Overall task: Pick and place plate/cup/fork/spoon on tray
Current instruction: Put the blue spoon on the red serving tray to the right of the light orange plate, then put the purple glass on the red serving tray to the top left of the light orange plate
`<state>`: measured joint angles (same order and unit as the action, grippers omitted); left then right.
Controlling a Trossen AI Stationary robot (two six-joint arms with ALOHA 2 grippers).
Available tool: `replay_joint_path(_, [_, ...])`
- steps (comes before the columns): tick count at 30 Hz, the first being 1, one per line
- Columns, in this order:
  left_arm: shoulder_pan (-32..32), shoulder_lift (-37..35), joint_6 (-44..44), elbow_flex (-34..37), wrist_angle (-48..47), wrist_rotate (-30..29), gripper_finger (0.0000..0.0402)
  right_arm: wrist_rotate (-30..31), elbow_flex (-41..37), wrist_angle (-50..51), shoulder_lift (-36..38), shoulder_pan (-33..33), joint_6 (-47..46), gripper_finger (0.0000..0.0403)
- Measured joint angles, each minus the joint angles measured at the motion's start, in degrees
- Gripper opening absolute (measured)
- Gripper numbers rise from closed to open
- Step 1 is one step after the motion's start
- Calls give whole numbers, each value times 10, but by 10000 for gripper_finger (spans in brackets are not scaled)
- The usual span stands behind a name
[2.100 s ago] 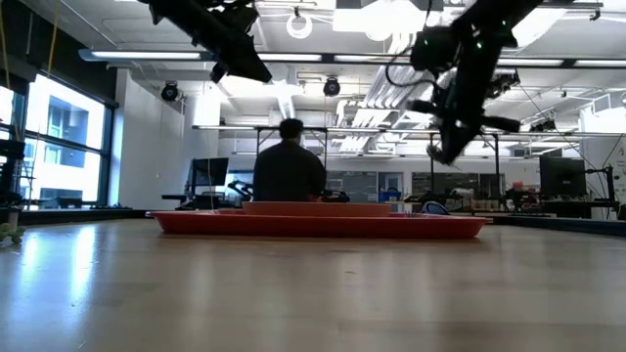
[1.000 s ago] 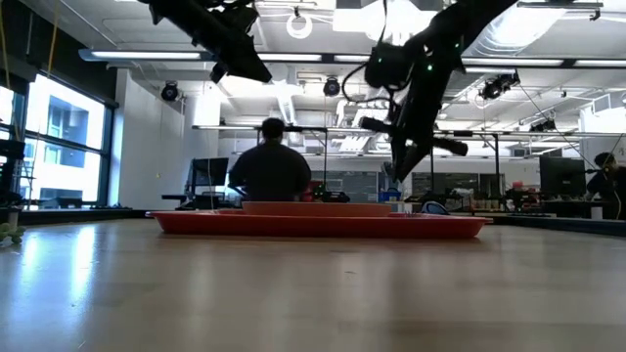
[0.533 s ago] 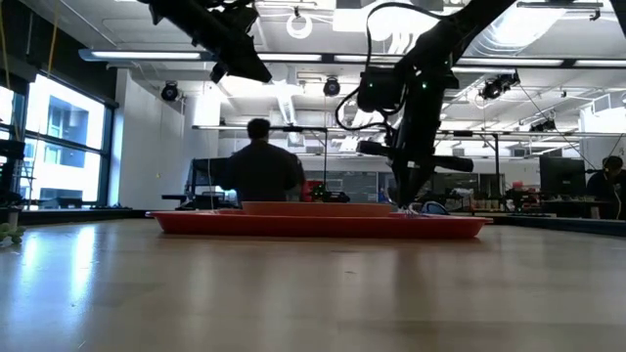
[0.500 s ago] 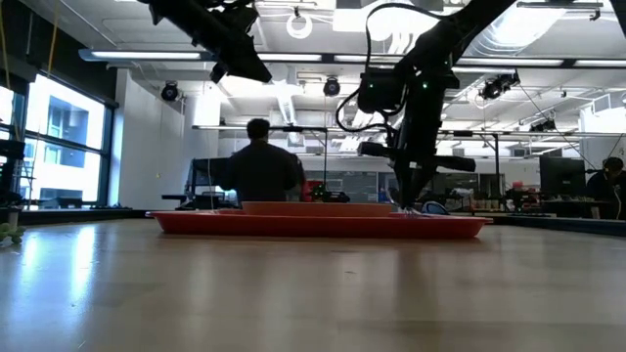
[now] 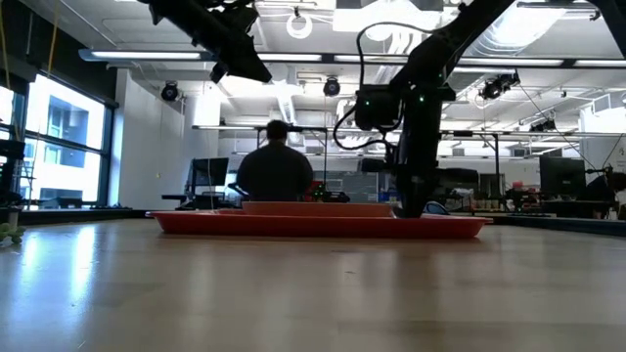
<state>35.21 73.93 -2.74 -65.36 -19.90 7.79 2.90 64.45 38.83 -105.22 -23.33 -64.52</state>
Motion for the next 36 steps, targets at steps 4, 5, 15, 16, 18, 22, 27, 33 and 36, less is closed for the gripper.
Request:
replay_joint_path(4, [0,0,0,0,0,0,26,1,0,-4,-3,0,0,0])
replay_joint_path(5, [0,0,0,0,0,0,27,3,0,-5,-3,0,0,0])
replay_joint_path(15, [0,0,0,0,0,0,26,10,0,-6,-5,-3,1,4])
replay_joint_path(16, [0,0,0,0,0,0,26,11,0,-6,-5,-3,0,7])
replay_joint_path(18, [0,0,0,0,0,0,26,11,0,-6,-5,-3,1,15])
replay_joint_path(22, [0,0,0,0,0,0,26,12,0,-6,-5,-3,2,33])
replay_joint_path(27, [0,0,0,0,0,0,28,13,0,-7,-5,-3,2,45])
replay_joint_path(33, [0,0,0,0,0,0,28,13,0,-5,8,-3,2,48])
replay_joint_path(36, [0,0,0,0,0,0,28,13,0,0,21,-3,3,48])
